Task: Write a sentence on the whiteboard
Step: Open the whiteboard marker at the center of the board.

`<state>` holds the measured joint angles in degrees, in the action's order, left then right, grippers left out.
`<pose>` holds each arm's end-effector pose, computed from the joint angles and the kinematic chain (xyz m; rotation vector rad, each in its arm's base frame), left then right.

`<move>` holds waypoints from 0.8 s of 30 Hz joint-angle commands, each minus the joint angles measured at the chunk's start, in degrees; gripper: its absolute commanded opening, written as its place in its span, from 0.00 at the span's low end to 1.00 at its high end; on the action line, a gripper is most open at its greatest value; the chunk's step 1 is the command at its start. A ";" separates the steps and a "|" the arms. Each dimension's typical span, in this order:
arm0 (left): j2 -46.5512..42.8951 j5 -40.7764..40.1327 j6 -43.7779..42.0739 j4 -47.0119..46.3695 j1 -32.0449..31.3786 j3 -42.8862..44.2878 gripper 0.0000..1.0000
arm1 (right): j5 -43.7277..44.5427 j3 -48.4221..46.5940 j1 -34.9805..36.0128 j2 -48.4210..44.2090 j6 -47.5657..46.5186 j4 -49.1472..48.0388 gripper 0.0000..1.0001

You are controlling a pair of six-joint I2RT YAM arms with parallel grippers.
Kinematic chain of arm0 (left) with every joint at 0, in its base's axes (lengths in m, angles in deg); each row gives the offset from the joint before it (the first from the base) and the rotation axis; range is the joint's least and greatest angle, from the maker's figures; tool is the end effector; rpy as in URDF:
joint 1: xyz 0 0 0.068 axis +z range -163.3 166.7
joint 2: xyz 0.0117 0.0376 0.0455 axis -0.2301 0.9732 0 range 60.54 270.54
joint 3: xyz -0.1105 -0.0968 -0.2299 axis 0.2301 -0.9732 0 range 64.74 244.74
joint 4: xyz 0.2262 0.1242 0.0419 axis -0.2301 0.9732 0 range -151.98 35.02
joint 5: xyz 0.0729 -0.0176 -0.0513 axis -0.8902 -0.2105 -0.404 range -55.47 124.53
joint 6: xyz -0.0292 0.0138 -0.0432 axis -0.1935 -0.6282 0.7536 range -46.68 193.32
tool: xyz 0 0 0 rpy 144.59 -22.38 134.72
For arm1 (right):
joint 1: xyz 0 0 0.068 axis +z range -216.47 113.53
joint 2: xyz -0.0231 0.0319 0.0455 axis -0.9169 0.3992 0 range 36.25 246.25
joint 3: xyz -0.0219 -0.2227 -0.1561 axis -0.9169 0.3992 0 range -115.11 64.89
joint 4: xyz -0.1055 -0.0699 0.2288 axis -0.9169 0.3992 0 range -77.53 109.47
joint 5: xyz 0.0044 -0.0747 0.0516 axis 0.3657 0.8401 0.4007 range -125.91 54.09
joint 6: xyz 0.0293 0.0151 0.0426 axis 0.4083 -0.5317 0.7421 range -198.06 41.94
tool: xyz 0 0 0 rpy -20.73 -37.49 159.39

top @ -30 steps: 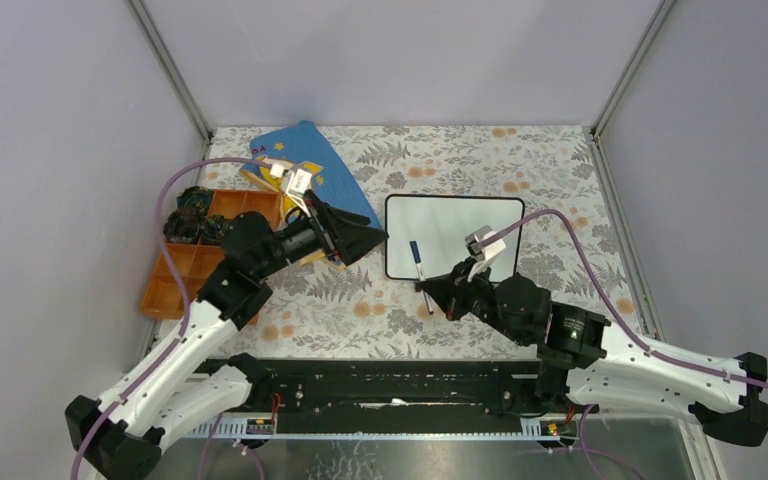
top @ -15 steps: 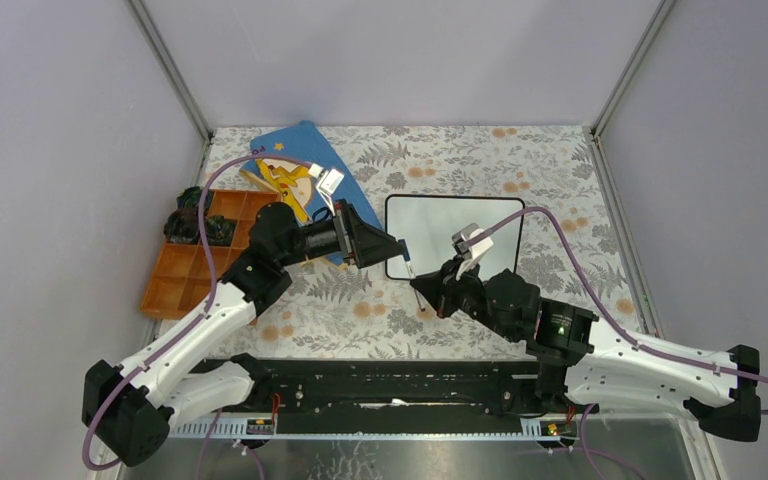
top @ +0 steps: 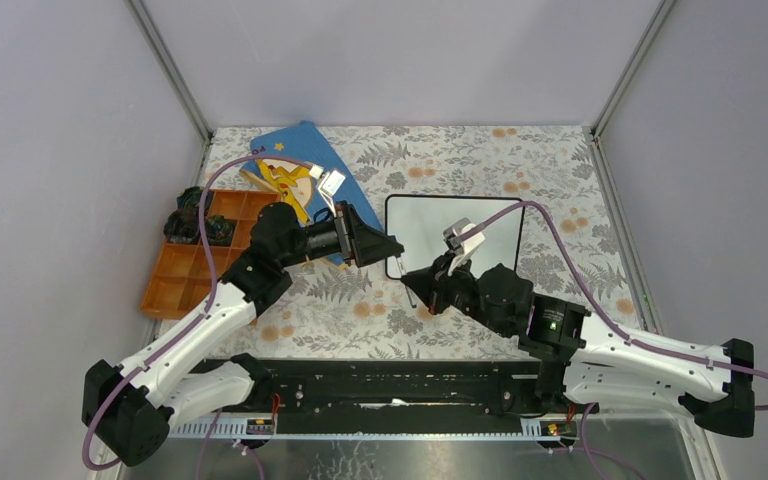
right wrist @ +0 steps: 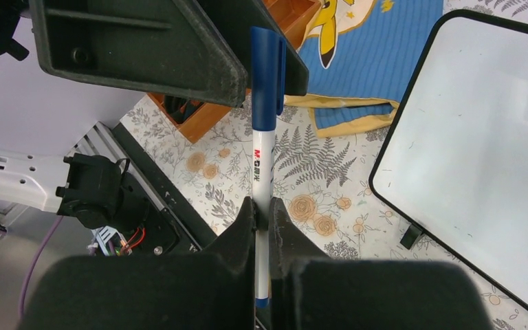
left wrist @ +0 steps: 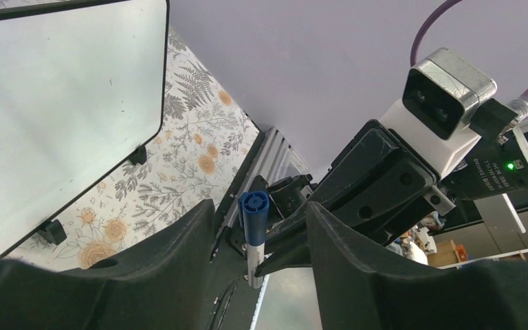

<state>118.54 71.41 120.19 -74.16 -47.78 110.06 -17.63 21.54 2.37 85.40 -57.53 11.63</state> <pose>0.1814 -0.1504 0.3412 0.3834 1.7883 -1.5615 0.0841 0.1868 0.3389 -0.4716 1.6708 0.9112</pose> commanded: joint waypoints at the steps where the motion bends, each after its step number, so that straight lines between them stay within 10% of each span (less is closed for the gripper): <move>1: -0.46 -0.57 -0.91 -0.22 -0.41 1.84 0.56 | -0.77 -2.91 -0.28 0.29 -0.77 -3.44 0.00; 19: -0.87 -0.31 -0.58 -1.28 -0.50 0.38 0.11 | -2.71 -3.58 -0.28 1.13 -0.31 -3.47 0.00; 24: -1.92 -0.11 -0.10 -2.26 -0.50 -0.23 0.00 | -4.04 -3.45 -0.28 0.68 3.61 -4.03 0.55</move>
<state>118.32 71.19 119.95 -74.14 -48.02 110.04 -19.51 20.69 2.21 86.51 -56.43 11.11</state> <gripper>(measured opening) 0.082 0.391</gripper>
